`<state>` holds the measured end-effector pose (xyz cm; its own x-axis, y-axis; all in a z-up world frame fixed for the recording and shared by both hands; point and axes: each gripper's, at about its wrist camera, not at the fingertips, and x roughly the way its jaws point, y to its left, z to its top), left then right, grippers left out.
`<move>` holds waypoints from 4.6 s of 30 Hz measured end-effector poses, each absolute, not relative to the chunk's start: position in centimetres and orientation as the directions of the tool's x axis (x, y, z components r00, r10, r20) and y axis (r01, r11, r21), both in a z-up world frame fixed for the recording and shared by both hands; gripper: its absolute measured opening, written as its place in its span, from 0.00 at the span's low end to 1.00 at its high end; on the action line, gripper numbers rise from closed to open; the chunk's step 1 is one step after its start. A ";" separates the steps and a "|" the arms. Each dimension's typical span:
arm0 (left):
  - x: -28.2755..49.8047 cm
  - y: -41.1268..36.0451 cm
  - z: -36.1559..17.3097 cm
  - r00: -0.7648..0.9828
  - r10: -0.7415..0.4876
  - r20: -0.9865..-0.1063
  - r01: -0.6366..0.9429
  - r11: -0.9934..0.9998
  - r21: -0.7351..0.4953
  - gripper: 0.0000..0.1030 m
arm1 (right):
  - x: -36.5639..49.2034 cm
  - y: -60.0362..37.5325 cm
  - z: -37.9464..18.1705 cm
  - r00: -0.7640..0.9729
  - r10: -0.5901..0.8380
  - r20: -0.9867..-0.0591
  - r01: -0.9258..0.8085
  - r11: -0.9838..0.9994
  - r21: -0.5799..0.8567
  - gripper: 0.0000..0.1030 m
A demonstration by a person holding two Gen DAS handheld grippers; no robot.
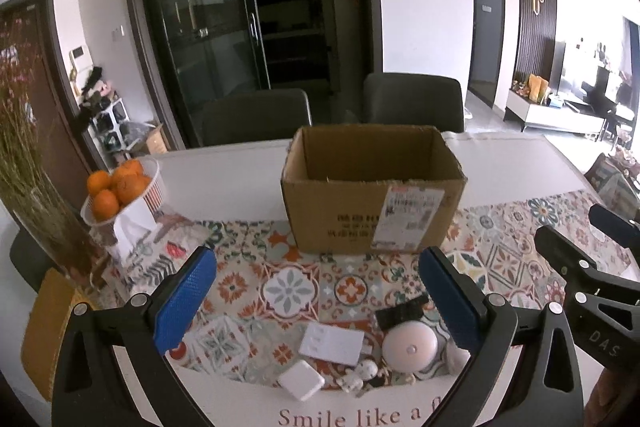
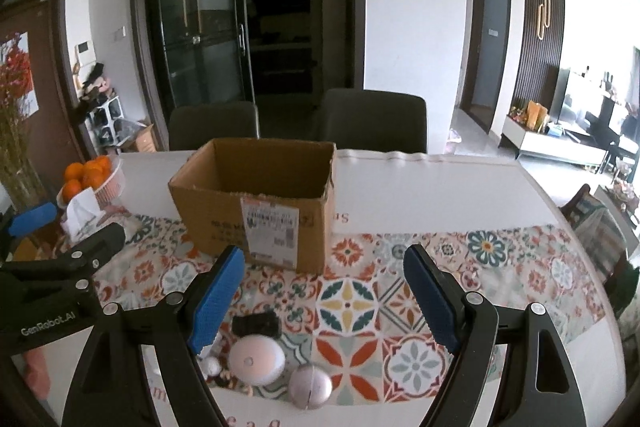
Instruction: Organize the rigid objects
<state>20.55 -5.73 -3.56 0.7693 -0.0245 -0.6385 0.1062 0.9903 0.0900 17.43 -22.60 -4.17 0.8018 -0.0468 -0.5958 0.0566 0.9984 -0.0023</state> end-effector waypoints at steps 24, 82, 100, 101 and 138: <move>17.8 -5.1 -12.3 0.680 -0.032 -0.733 0.141 0.986 0.087 1.00 | 14.9 -21.3 -13.0 0.691 -0.002 -0.723 -0.002 1.000 -0.005 0.79; 16.8 -2.8 -18.8 0.622 -0.057 -0.781 0.215 0.971 0.100 0.99 | 15.2 -19.6 -20.8 0.547 0.019 -0.837 0.027 0.999 0.040 0.53; 17.7 -0.1 -21.4 0.575 -0.204 -0.792 0.474 0.873 0.119 0.78 | 12.6 -14.6 -21.6 0.470 0.030 -0.882 0.115 0.989 0.095 0.53; 17.8 -0.1 -21.6 0.574 -0.208 -0.792 0.484 0.866 0.123 0.77 | 12.5 -14.4 -21.9 0.462 0.023 -0.887 0.130 0.987 0.094 0.53; 18.6 1.4 -21.8 0.526 -0.310 -0.792 0.536 0.844 0.026 0.46 | 12.9 -11.9 -21.0 0.473 -0.001 -0.881 0.145 0.986 0.077 0.53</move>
